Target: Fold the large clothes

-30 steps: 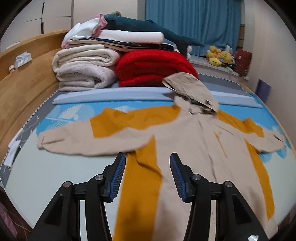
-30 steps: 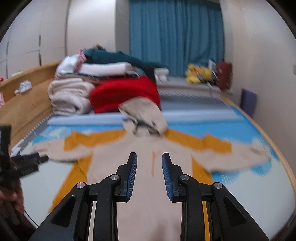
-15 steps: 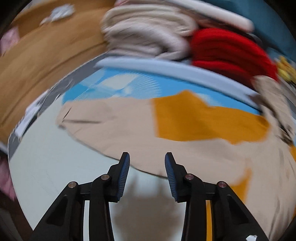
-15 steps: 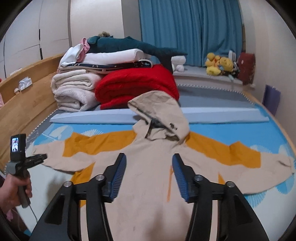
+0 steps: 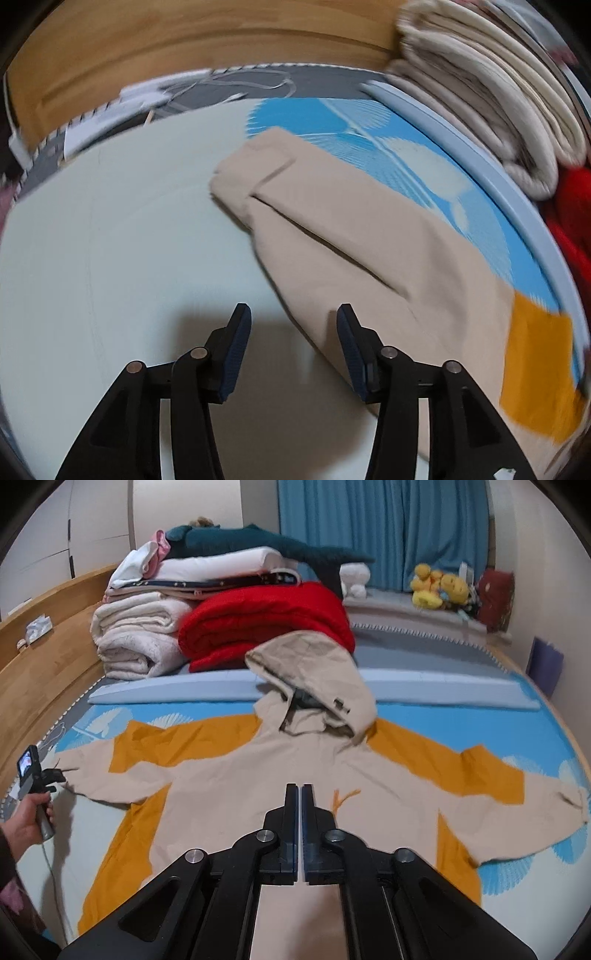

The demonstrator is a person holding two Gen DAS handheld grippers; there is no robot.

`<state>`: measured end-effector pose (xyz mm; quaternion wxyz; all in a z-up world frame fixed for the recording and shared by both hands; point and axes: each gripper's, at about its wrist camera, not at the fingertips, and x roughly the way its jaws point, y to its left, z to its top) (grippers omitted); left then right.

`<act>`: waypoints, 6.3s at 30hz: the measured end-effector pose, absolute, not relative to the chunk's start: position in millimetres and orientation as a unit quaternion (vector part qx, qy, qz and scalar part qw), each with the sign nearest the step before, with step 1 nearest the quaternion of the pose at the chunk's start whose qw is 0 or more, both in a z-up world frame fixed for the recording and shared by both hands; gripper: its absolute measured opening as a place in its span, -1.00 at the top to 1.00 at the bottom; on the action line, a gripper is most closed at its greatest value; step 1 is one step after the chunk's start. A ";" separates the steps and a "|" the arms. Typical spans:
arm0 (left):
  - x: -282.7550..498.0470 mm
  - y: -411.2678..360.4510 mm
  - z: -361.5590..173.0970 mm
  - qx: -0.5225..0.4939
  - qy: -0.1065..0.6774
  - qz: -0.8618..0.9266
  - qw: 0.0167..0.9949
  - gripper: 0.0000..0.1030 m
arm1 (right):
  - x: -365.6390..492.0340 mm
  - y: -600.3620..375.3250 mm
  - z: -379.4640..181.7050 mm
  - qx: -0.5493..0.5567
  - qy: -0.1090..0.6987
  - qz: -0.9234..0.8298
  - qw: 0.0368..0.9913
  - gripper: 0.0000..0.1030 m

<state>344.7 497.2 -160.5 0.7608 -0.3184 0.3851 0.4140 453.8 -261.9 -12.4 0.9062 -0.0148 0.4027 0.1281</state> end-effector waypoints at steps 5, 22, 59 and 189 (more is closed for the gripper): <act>343.2 519.1 -170.3 -0.333 0.367 0.403 0.769 0.57 | 456.3 -256.1 -34.6 -0.029 0.434 0.135 0.890 0.53; 401.1 277.0 48.8 -0.196 0.295 0.179 0.918 1.00 | 464.3 -277.4 -43.3 0.006 0.508 0.117 0.853 0.92; 415.4 47.5 -23.2 -0.109 0.532 0.041 0.839 0.58 | 509.2 -305.0 -143.2 0.202 0.601 0.080 0.769 0.09; 424.6 -46.2 -61.4 0.028 0.555 -0.012 0.832 0.40 | 458.4 -879.1 -220.0 0.483 0.312 -0.270 0.772 0.15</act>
